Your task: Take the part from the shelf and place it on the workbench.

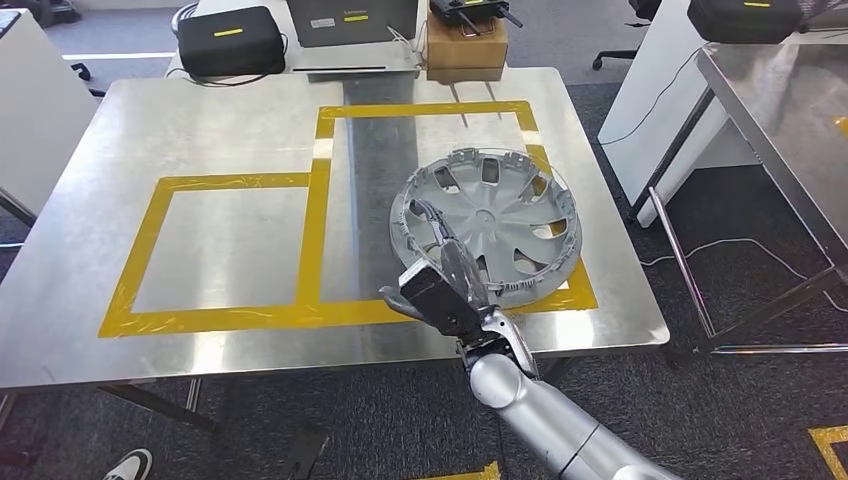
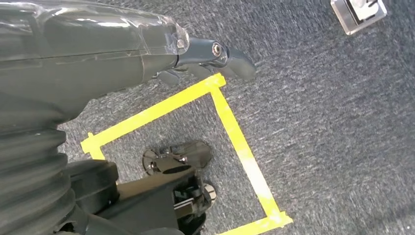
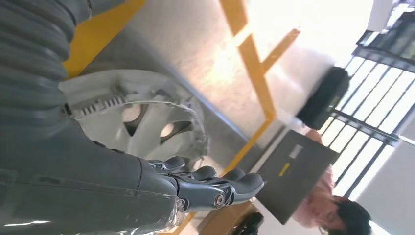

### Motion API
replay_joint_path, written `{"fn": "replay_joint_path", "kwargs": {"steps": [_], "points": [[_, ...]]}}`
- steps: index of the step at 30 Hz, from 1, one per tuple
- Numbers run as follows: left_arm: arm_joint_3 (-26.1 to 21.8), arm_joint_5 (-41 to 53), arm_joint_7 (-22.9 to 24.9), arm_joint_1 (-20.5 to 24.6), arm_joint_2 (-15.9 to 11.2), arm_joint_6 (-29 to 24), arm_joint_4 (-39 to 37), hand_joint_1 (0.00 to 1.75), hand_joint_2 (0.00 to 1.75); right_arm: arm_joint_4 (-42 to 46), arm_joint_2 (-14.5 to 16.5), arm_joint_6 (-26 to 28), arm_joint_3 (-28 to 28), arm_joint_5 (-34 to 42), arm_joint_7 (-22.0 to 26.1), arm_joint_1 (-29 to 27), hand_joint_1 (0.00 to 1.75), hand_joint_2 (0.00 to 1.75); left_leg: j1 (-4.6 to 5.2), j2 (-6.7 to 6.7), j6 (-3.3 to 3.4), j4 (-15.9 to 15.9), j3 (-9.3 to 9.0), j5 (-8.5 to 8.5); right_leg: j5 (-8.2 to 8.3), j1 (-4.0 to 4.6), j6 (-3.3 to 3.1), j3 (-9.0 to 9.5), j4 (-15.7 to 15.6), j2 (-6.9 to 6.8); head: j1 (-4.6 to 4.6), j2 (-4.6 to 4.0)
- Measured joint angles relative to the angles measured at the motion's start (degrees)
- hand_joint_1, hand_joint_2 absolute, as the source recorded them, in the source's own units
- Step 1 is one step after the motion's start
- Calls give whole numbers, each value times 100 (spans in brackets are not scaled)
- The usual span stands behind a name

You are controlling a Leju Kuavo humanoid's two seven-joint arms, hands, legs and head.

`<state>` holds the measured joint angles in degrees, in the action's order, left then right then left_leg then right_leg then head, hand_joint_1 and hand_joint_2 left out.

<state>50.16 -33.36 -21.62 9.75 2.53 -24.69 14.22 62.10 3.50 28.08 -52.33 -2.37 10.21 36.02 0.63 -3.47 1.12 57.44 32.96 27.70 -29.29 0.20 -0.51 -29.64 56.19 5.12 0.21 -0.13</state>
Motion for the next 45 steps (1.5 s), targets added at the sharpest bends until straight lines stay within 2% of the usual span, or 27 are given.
{"fn": "replay_joint_path", "kwargs": {"steps": [4,7,10,13,16,23,29,33,36,40,45], "points": [[-5,-26,-20,-26,-26,-11,-10,0,175,748,-134,-47,151,245,109,-208,0,175,0,-22,1,0,1,1,-1,0,0,1,-1,-8,-1,0],[-33,-135,-84,-41,-42,-56,-10,0,175,1292,-230,-504,326,1323,641,-459,0,175,0,-50,1,0,0,0,-2,0,0,3,-2,-26,-1,0],[-119,-329,-205,-107,-67,-114,-14,0,175,2187,-460,-1092,600,2499,1132,-921,0,175,0,-91,2,1,3,0,-11,-1,8,7,-3,-58,0,0],[-231,-588,-382,-223,-113,-186,-26,0,175,3235,-706,-1279,969,3005,1623,-1493,0,175,1,-126,3,1,6,2,-21,-1,9,12,-8,-79,3,0],[-358,-797,-522,-342,-167,-221,-42,0,175,4264,-889,-1319,1346,3166,2000,-2064,0,175,1,-142,5,1,8,11,-34,-1,9,15,-11,-89,7,0],[-577,-892,-572,-410,-226,-230,-51,0,175,5768,-1172,-1451,1855,3390,2136,-2659,0,175,1,-116,8,1,7,17,-40,-1,16,17,-13,-90,8,0],[-740,-1114,-638,-419,-281,-241,-56,0,175,6316,-1282,-2188,2211,4555,2363,-3012,0,175,1,-70,8,1,4,22,-40,0,16,17,-12,-77,8,0],[-852,-1261,-662,-421,-330,-223,-63,0,0,6351,-1325,-2781,2453,5375,2324,-3253,0,175,0,-48,15,0,3,28,-40,0,15,17,-12,-68,8,0],[-943,-1426,-705,-421,-367,-190,-66,0,0,6296,-1335,-3087,2574,5660,2301,-3386,0,175,1,-27,19,0,2,31,-40,0,15,16,-11,-55,8,0],[-1110,-1710,-761,-420,-441,-144,-67,0,0,6213,-1349,-3215,2689,5697,2298,-3552,0,175,5,-5,26,4,0,40,-39,-2,19,15,-16,-38,8,0],[-1294,-1787,-737,-418,-571,-247,-69,0,0,6109,-1356,-3282,2801,5782,2297,-3675,0,175,31,8,65,15,-5,61,-36,-25,68,16,-33,-9,8,0]]}}
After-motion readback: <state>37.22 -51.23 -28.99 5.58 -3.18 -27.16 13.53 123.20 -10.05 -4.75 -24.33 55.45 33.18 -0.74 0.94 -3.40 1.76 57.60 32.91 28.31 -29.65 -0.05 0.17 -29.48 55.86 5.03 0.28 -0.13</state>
